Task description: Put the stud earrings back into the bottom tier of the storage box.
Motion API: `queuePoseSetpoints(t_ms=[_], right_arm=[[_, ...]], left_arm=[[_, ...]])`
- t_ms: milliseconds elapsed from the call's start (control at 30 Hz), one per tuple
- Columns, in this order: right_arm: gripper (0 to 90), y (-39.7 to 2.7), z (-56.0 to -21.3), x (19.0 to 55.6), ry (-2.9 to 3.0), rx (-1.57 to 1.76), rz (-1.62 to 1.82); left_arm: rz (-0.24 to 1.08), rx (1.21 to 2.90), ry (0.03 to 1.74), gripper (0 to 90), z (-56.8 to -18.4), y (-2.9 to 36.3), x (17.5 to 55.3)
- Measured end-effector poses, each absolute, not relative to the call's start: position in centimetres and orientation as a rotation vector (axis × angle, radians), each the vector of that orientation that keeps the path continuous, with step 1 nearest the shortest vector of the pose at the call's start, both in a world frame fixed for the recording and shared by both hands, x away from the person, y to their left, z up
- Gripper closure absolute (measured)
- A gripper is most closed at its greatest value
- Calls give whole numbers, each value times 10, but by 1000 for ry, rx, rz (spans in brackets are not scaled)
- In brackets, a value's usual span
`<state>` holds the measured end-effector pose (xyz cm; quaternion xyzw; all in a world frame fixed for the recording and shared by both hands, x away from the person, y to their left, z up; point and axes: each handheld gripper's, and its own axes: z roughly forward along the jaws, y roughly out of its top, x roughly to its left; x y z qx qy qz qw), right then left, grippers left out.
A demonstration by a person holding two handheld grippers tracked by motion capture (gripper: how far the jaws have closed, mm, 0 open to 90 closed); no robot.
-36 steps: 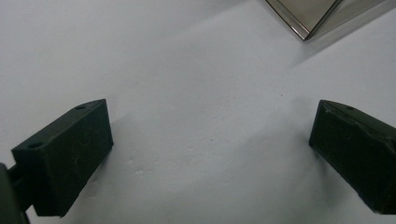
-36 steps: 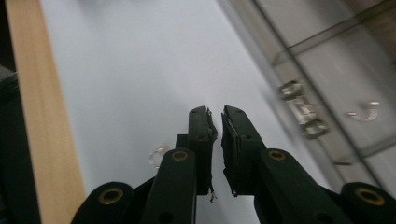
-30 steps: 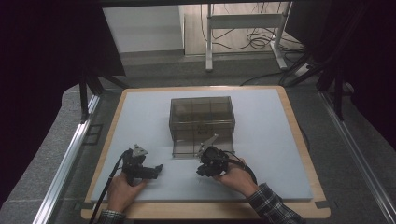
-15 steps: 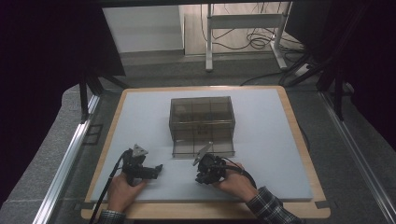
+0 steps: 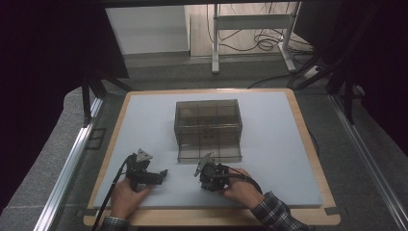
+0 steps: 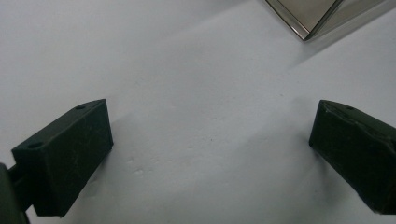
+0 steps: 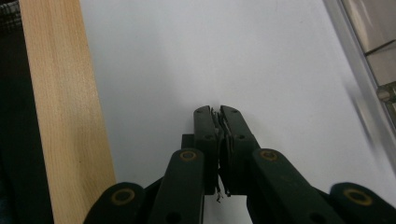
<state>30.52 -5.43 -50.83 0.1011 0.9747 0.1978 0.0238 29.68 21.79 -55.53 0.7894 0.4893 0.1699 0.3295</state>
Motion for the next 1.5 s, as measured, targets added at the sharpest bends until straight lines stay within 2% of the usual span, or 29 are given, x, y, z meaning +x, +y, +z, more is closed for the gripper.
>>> queuePoseSetpoints(t_ms=[100, 167, 500, 633, 767, 967, 1500], right_arm=[[851, -54, -508, 307, 3033, 333, 619], [884, -56, -507, 309, 3044, 350, 647], [881, -61, -502, 315, 3059, 383, 702], [809, -60, -502, 314, 3075, 375, 717], [782, -56, -508, 313, 3077, 364, 687], [847, -51, -509, 306, 3043, 326, 629], [853, -59, -498, 319, 3054, 415, 704]], left_arm=[[444, 2065, 1280, 0, -555, 218, 297], [444, 2065, 1280, 0, -555, 218, 297], [443, 2066, 1280, 0, -555, 218, 297], [444, 2066, 1280, 0, -555, 218, 297], [444, 2065, 1280, 0, -555, 218, 297], [445, 2066, 1280, 0, -555, 218, 297], [443, 2066, 1281, 0, -555, 218, 297]])
